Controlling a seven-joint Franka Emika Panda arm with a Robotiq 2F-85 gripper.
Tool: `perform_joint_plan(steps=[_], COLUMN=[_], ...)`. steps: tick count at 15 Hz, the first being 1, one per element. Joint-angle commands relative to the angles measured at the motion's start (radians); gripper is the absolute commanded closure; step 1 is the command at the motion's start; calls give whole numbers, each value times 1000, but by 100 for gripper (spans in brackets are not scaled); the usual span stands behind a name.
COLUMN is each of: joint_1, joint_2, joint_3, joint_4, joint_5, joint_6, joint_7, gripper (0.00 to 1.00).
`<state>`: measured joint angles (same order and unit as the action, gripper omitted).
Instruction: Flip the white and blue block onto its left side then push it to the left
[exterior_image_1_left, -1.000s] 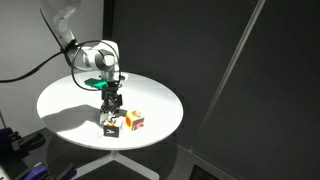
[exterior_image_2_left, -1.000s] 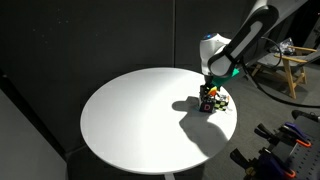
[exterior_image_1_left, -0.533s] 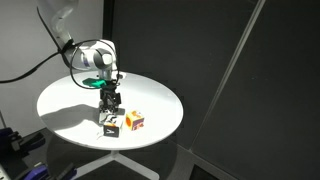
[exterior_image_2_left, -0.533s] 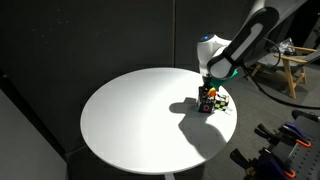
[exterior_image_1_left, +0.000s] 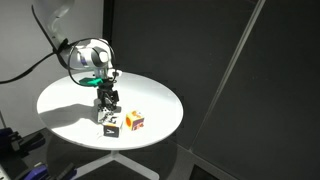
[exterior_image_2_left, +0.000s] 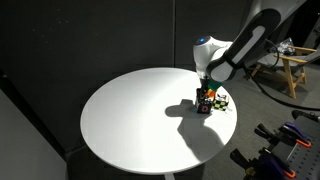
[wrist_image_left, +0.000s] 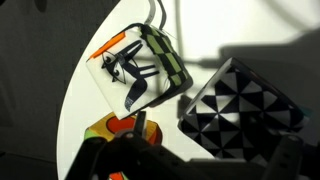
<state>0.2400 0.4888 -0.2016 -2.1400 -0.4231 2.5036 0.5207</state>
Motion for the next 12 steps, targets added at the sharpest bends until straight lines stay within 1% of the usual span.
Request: perform_joint_plan(steps=[1, 12], joint_1=[31, 60], joint_2=[-26, -35], joint_3=[-20, -12], joint_4=[-32, -60], joint_5=[-61, -150], joint_6=[18, 20], joint_7=[55, 116], gripper=[0, 0])
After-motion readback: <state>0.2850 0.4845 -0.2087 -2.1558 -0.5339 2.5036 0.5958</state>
